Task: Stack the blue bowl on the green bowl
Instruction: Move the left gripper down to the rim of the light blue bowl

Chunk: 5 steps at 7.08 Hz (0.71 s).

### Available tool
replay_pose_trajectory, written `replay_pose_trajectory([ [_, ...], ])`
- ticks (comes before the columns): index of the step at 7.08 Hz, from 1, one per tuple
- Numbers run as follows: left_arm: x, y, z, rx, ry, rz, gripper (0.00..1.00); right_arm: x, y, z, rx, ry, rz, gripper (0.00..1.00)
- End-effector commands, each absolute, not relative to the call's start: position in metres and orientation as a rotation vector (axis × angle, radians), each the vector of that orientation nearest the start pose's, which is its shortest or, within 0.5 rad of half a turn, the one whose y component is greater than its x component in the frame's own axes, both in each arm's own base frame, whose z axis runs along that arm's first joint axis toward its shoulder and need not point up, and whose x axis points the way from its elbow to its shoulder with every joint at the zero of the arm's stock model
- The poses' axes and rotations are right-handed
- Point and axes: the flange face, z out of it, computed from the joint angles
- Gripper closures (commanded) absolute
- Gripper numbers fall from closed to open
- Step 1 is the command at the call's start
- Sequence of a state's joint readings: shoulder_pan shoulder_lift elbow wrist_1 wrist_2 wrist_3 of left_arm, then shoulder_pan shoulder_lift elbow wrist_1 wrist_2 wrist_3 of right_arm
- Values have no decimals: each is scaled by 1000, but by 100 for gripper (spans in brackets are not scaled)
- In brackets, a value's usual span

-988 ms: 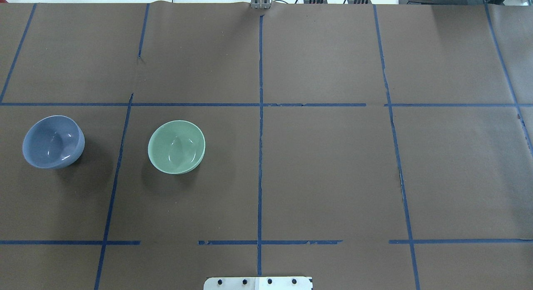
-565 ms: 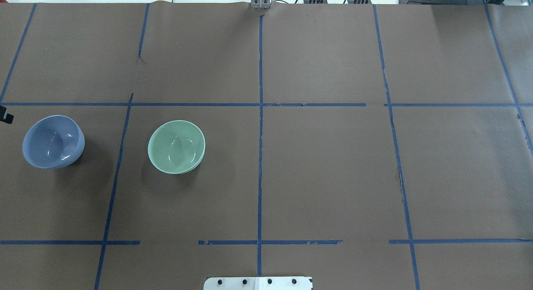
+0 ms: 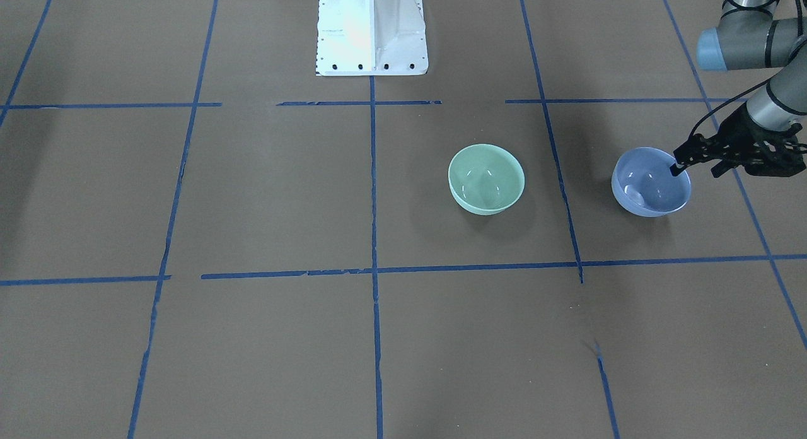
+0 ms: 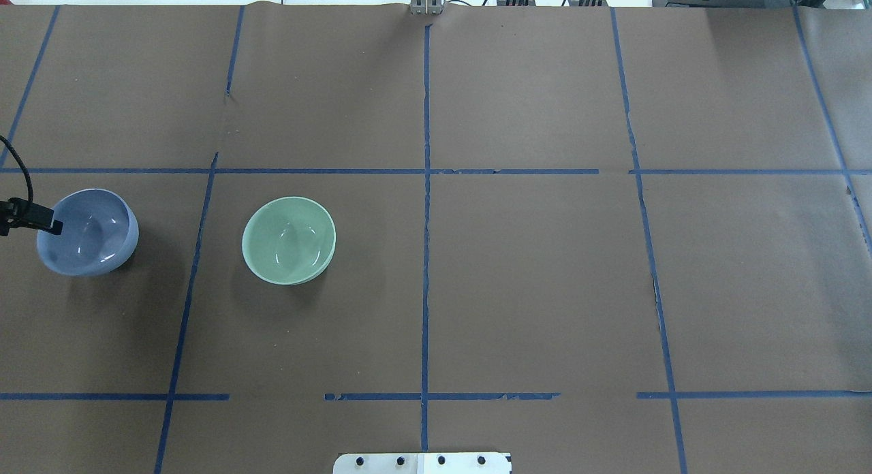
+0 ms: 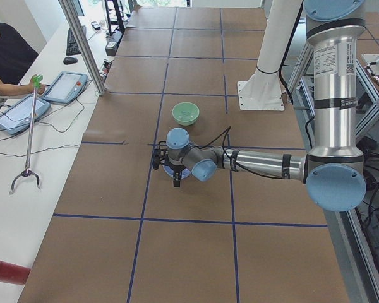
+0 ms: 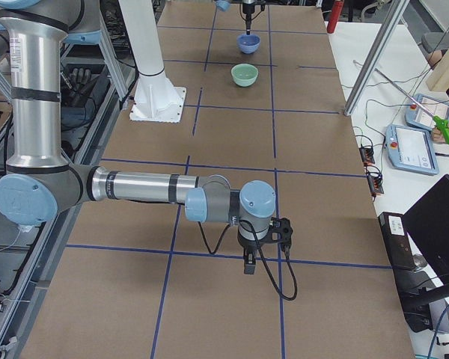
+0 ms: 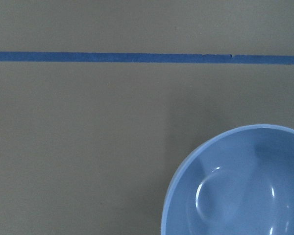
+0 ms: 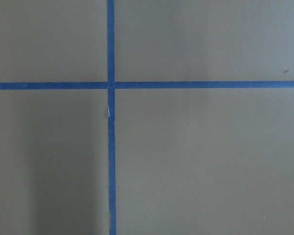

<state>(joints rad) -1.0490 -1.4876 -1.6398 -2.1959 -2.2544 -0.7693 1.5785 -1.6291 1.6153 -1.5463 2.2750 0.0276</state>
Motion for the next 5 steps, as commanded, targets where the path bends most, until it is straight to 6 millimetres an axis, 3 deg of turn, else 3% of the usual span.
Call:
replay_pose_trajectory([
  [1,200,-456,605,50,871,-31,22,72,-467,667,3,-704,30,0],
  [2,200,-456,606,51,870,-28,47,72,-467,667,2,-704,31,0],
  [5,197,-454,606,62,868,-17,100,72,-467,667,3,-704,30,0],
])
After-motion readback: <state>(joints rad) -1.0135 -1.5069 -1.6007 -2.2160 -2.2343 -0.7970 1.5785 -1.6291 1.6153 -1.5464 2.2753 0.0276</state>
